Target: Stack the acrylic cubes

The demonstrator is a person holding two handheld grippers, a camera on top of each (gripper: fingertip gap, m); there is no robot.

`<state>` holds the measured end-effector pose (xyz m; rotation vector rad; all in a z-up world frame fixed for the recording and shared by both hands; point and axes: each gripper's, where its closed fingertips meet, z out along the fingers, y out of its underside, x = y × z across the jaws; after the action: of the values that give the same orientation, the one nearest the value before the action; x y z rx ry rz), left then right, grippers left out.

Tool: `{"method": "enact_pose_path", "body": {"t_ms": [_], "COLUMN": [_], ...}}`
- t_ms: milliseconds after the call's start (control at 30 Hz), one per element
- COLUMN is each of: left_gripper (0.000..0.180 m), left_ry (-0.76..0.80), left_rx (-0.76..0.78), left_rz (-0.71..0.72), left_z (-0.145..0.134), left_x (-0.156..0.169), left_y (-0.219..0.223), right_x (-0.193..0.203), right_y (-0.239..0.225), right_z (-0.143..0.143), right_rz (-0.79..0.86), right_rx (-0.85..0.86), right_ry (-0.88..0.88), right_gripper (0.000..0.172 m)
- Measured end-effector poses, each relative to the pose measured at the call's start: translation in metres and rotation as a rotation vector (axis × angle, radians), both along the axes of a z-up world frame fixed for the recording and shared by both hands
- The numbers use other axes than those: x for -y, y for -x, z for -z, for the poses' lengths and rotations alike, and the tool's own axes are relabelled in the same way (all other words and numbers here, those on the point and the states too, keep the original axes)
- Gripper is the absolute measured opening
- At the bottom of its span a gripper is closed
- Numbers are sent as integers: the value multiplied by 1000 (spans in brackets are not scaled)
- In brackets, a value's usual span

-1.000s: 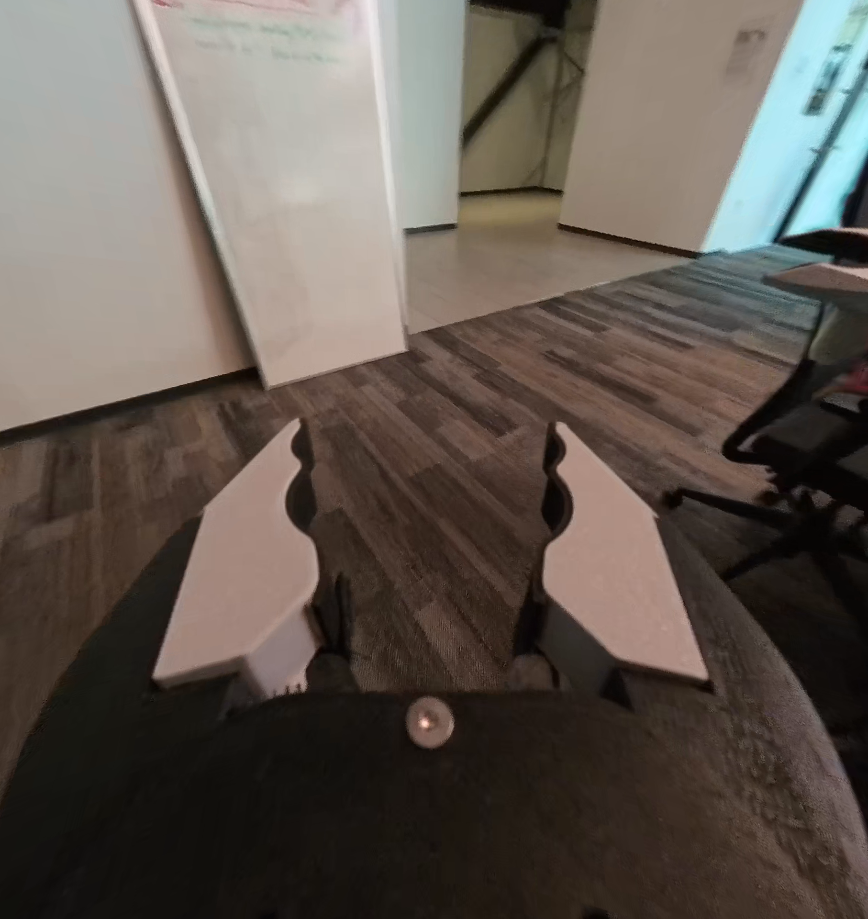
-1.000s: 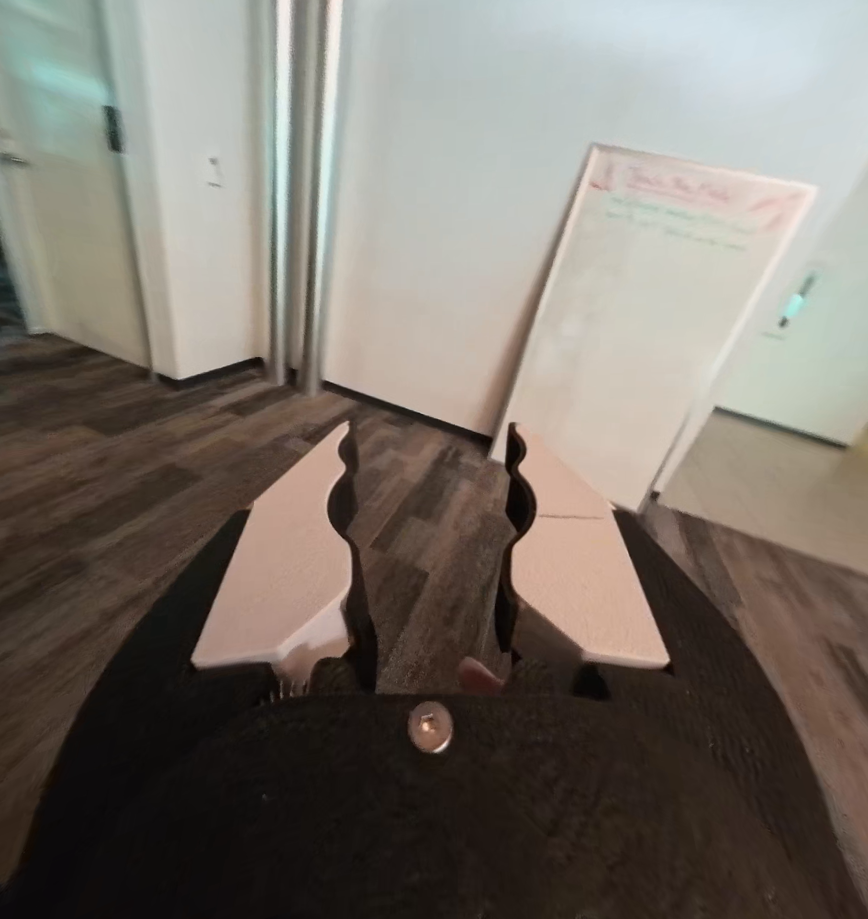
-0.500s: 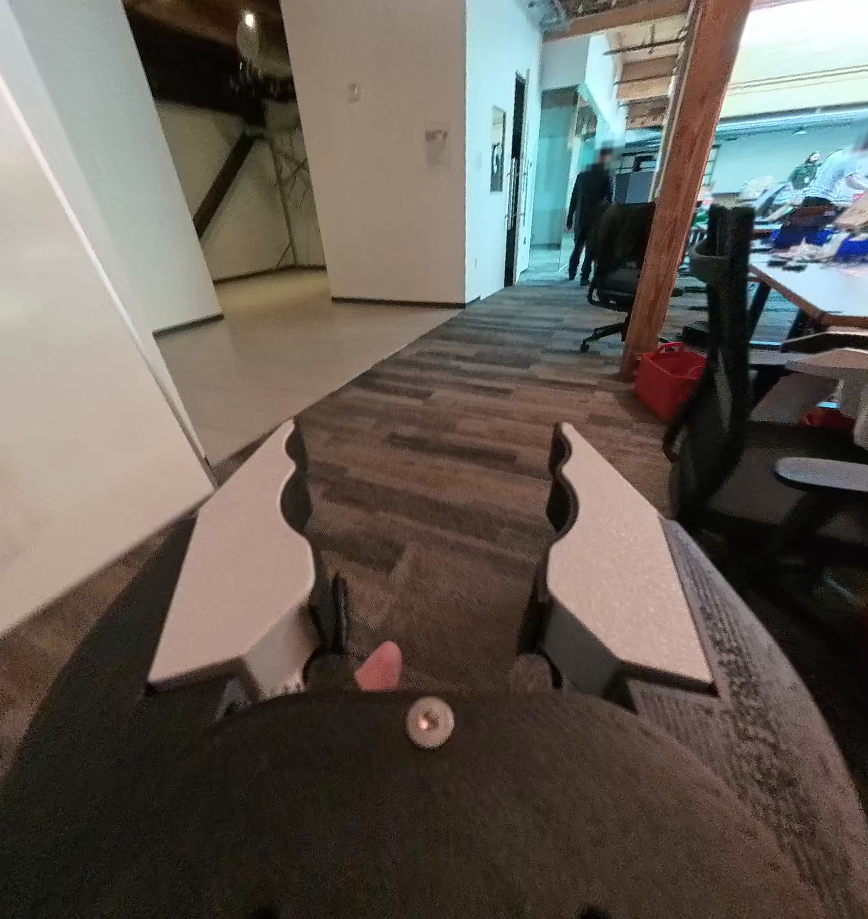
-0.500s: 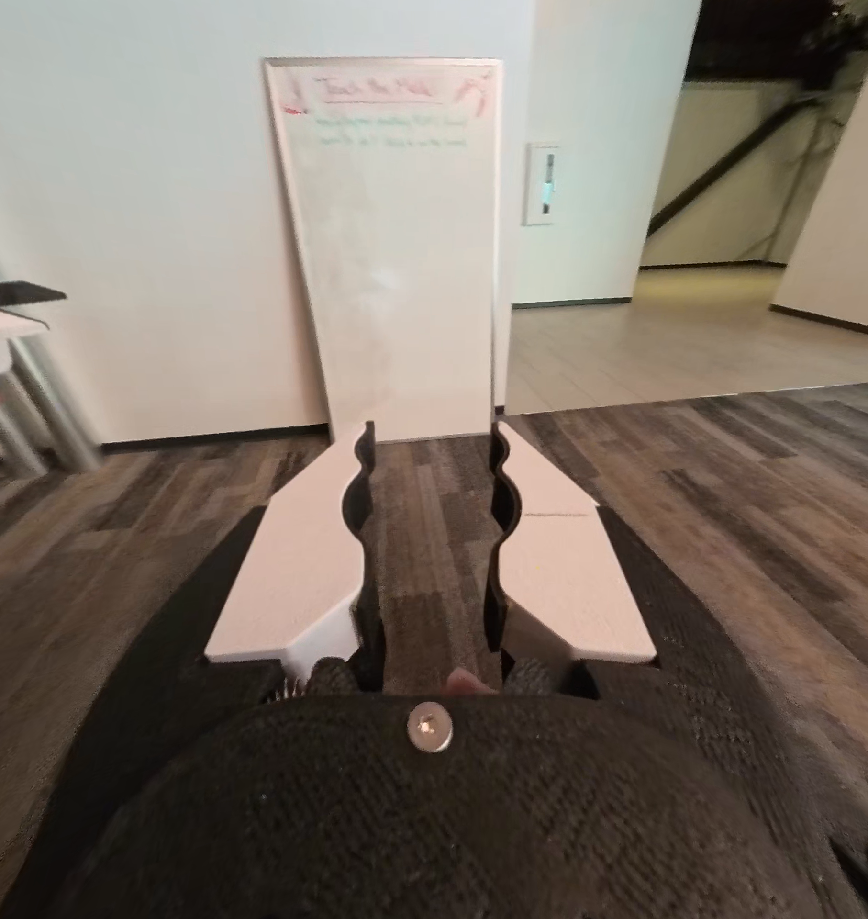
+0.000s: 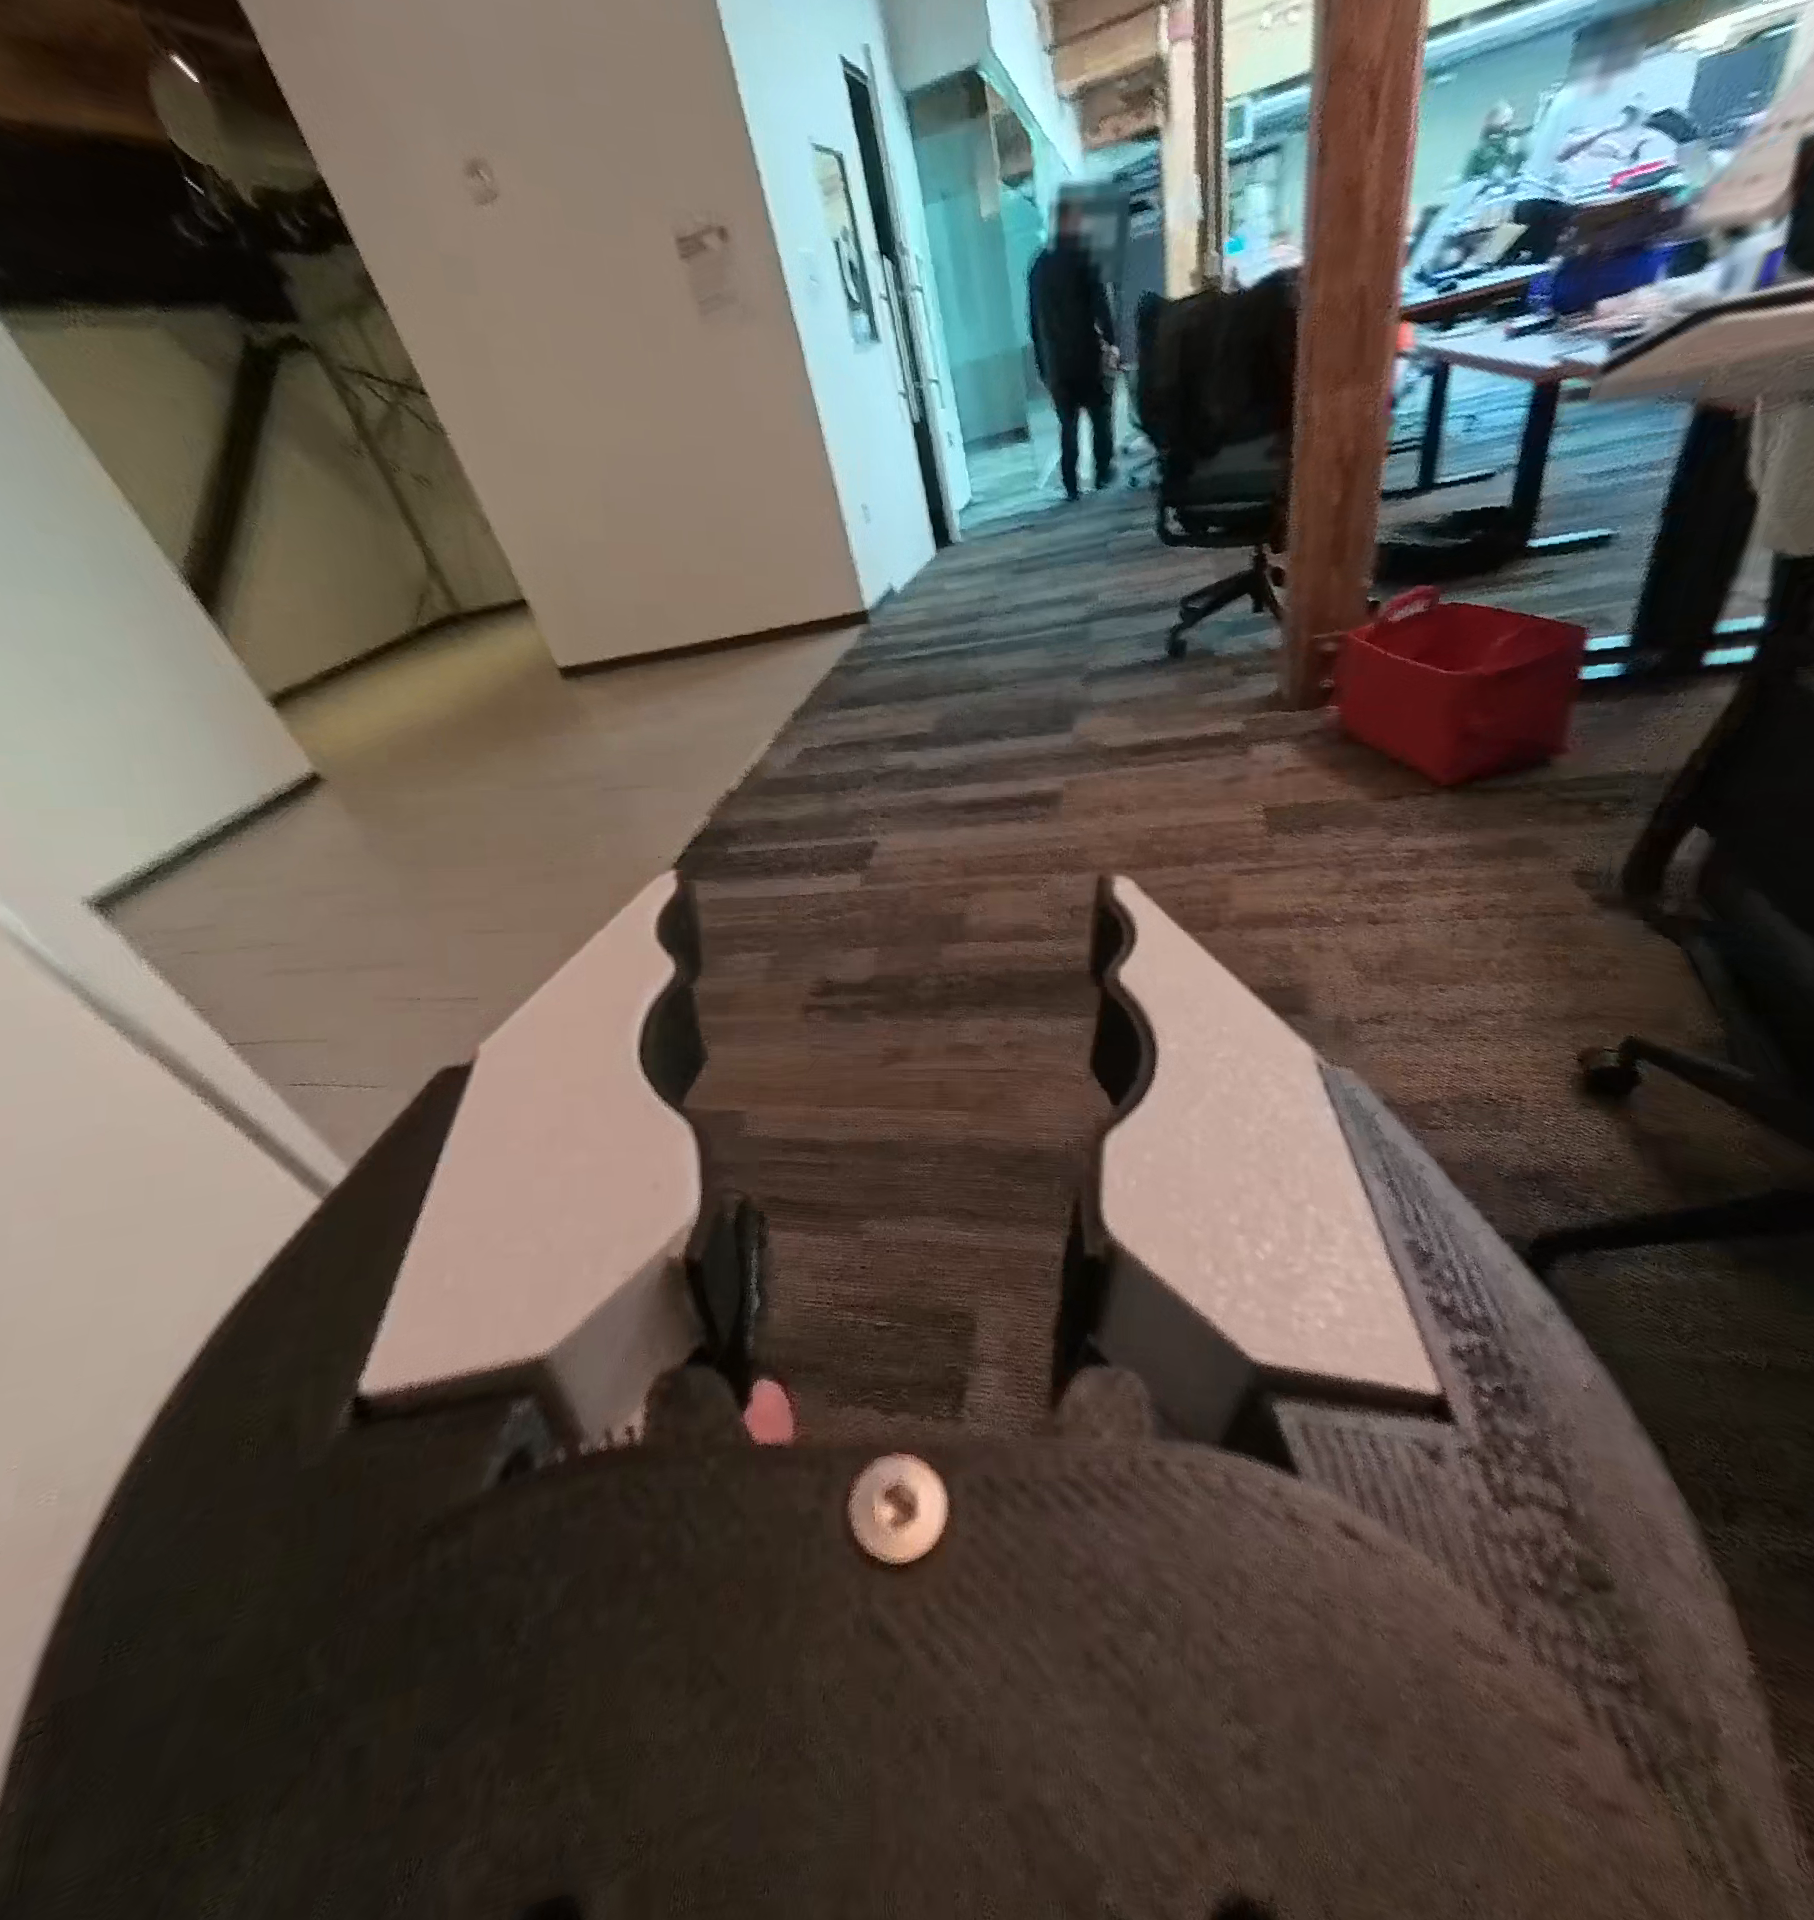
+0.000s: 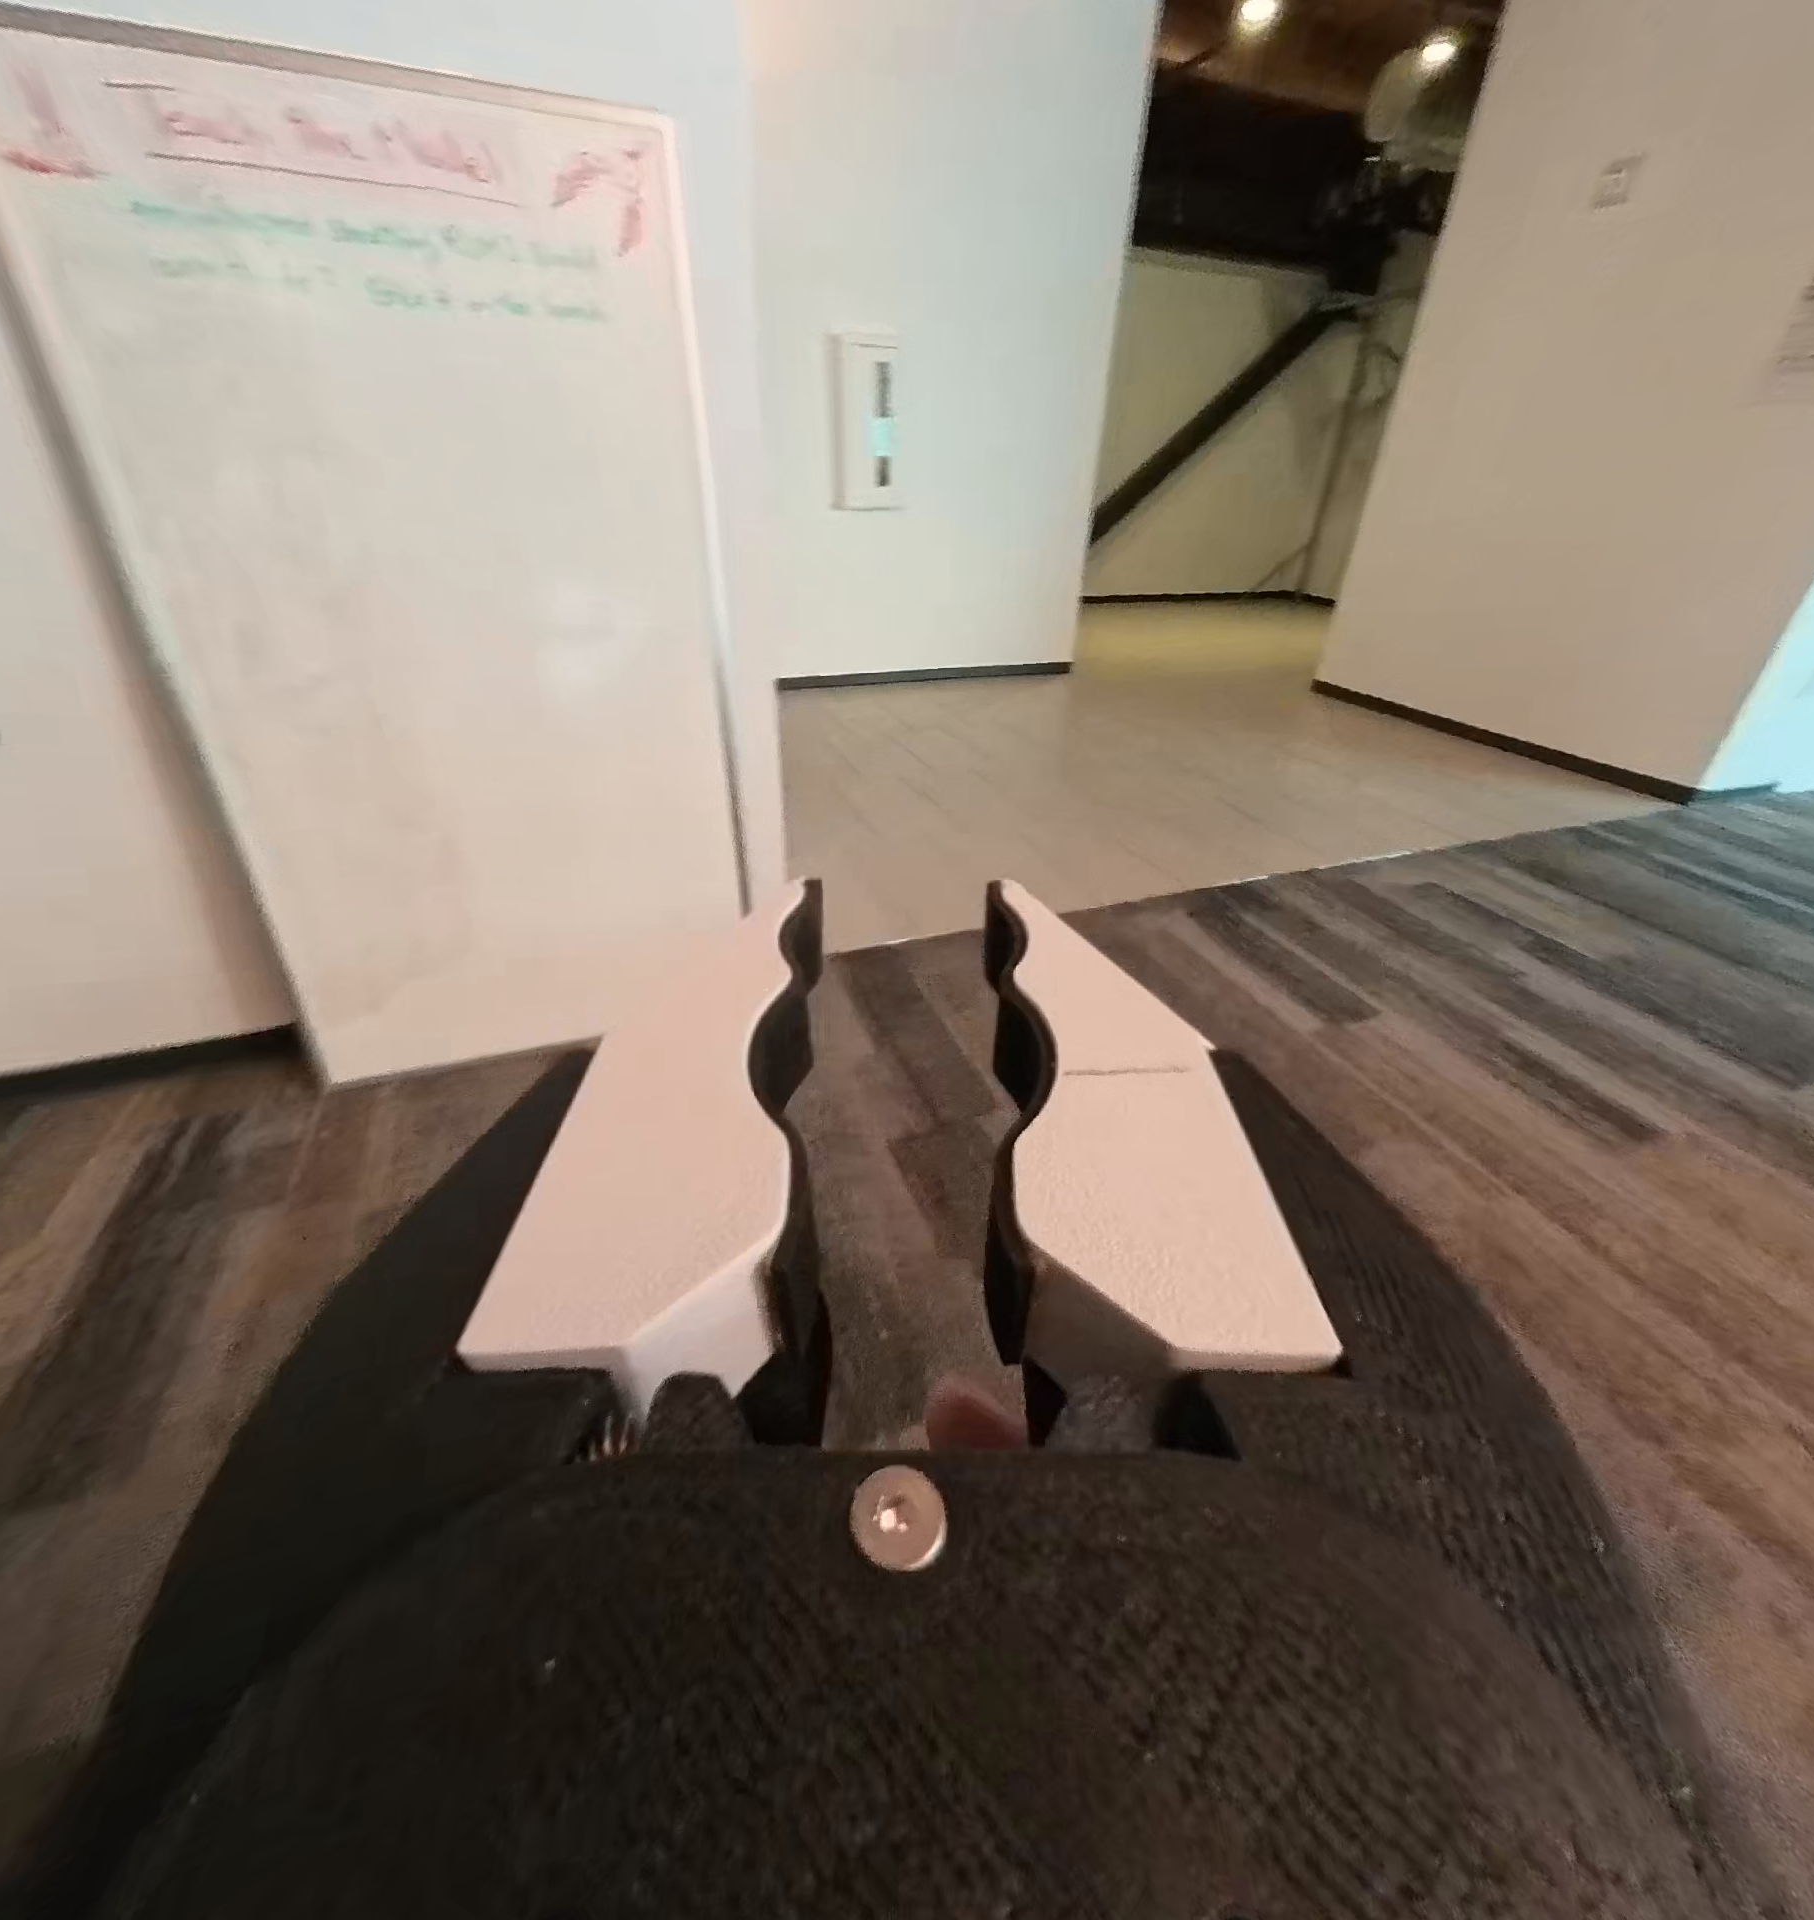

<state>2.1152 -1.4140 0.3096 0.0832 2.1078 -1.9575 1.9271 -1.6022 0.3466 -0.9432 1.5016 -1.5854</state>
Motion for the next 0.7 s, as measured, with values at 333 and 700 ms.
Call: {"method": "enact_pose_path", "body": {"t_ms": [333,700], "left_gripper": [78,76], "left_ry": [-75,-82], "left_rx": [-160,-423], "left_rz": [341,912], "left_z": [-51,-73], "left_x": [269,594], "left_y": [-131,-20], "right_x": [209,377], "right_y": [-52,40], "right_z": [7,25], "right_rz": [386,710], "right_rx": [-50,-36], "right_ry": [-85,30], "right_gripper": [24,25]}}
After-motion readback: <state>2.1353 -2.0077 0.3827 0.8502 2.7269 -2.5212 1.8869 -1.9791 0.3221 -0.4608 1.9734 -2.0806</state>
